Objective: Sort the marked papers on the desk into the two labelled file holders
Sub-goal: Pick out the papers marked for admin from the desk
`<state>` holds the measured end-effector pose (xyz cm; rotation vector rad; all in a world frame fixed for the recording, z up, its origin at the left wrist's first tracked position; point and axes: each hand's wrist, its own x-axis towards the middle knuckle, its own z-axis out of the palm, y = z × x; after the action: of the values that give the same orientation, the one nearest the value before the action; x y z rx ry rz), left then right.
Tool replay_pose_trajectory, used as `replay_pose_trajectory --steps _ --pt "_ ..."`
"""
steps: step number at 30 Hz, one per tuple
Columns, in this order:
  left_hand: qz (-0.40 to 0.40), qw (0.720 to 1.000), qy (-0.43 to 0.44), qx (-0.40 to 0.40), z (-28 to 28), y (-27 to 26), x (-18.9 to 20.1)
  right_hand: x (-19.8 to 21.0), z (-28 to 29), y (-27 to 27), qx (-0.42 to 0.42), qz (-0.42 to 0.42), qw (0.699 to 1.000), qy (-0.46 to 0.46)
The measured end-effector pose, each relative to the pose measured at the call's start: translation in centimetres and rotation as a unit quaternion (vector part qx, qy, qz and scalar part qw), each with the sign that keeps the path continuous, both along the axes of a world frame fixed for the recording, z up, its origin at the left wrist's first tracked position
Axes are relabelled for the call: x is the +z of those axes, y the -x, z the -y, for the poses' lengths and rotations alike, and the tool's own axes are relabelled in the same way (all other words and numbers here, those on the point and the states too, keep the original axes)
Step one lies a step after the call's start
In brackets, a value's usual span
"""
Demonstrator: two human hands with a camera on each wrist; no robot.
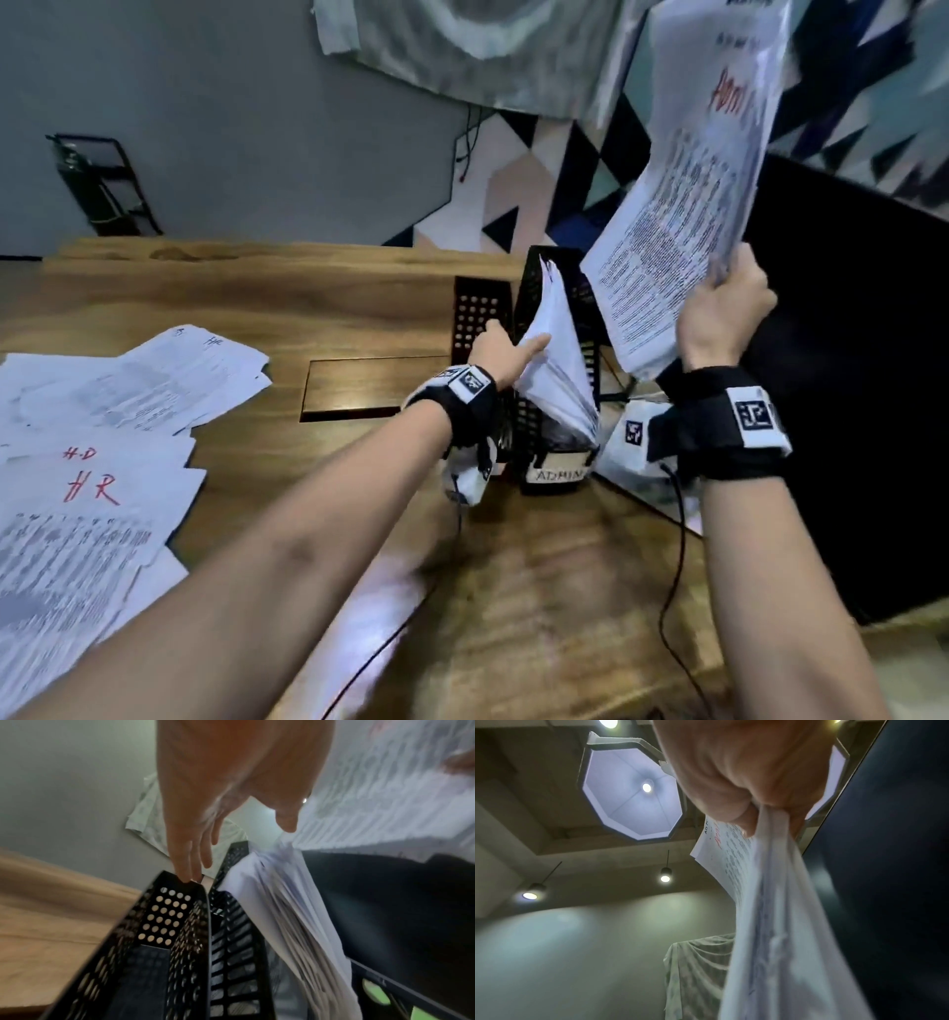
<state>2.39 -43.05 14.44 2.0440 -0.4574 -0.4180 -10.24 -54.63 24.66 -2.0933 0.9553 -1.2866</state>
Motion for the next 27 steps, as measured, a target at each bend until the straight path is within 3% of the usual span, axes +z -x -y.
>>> replay_pose_trajectory --steps 6,12,15,17,20,27 --pt "0.056 0.993 -0.108 0.003 4.5 1.0 -0.2 -1.2 0.9 -0.6 0.050 -0.006 0.999 0.011" --pt "0.155 0.987 -0.032 0.023 3.6 0.0 1.7 -3.0 0.2 -2.2 0.104 -0.002 0.994 0.017" --pt "0.204 0.978 -0.031 0.017 2.7 -0.7 2.6 -6.6 0.1 -3.6 0.145 -0.044 0.988 0.004" --pt "0.215 0.976 -0.027 0.018 2.4 -1.4 2.7 -9.9 0.2 -4.5 0.197 -0.120 0.972 -0.052" --pt "0.203 0.979 -0.031 0.007 2.4 -2.0 2.6 -13.7 0.4 -4.6 0.257 -0.241 0.922 -0.160" --pt "0.169 0.985 -0.015 -0.015 2.0 -2.4 0.1 -15.6 0.4 -3.1 0.313 -0.326 0.868 -0.207"
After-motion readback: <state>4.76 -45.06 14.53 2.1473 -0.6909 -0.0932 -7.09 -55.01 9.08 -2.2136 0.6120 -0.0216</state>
